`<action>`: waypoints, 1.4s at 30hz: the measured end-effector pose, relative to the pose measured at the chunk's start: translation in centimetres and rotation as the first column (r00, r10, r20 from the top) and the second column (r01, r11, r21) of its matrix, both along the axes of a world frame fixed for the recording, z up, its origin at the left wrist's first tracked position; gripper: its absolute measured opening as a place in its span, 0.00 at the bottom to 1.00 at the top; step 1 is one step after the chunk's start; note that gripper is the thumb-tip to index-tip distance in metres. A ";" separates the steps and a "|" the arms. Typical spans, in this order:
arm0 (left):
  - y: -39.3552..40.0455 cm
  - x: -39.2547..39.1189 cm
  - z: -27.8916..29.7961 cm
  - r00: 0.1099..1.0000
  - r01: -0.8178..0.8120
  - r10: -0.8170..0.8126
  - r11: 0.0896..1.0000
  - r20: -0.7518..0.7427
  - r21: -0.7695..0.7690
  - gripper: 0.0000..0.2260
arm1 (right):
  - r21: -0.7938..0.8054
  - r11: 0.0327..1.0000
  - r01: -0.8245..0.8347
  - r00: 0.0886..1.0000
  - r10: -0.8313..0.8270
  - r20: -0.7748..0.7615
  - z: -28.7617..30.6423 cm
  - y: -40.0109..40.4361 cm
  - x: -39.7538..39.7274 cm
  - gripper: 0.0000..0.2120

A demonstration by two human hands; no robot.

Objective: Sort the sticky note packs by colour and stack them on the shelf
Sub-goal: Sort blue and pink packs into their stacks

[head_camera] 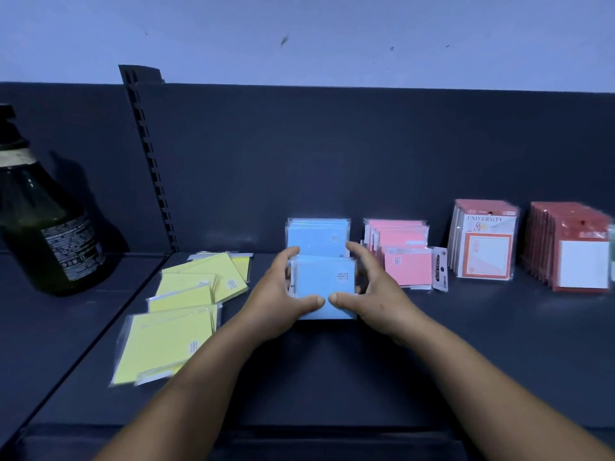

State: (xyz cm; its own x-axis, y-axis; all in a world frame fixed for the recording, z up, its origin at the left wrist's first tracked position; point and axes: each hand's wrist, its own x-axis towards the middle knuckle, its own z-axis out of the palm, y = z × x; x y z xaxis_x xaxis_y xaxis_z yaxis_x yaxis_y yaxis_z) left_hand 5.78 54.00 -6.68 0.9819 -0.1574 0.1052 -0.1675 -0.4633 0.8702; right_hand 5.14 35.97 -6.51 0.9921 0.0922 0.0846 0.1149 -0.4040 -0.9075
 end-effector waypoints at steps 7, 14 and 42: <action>0.5 -0.2 -0.1 1.000 0.013 -0.013 1.000 -0.003 0.024 0.30 | -0.150 0.989 0.013 0.983 0.015 0.183 -0.1 0.2 -0.2 0.30; 0.8 0.1 -0.2 0.998 0.051 -0.050 0.998 -0.024 0.033 0.27 | -0.234 0.972 0.036 0.975 0.018 0.221 0.6 0.6 -0.7 0.26; 0.0 1.9 1.2 0.962 0.242 -0.191 0.927 -0.195 0.288 0.19 | 0.400 0.840 0.366 0.916 -0.400 0.002 3.3 -1.4 2.1 0.13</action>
State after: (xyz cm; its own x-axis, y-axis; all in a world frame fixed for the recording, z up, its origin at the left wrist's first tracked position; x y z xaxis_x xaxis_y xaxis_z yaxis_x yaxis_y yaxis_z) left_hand 7.67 54.01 -5.46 0.9198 -0.3674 -0.1381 -0.1640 -0.6794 0.7152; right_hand 7.22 34.54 -3.18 0.9293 -0.3505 0.1162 0.1041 -0.0532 -0.9931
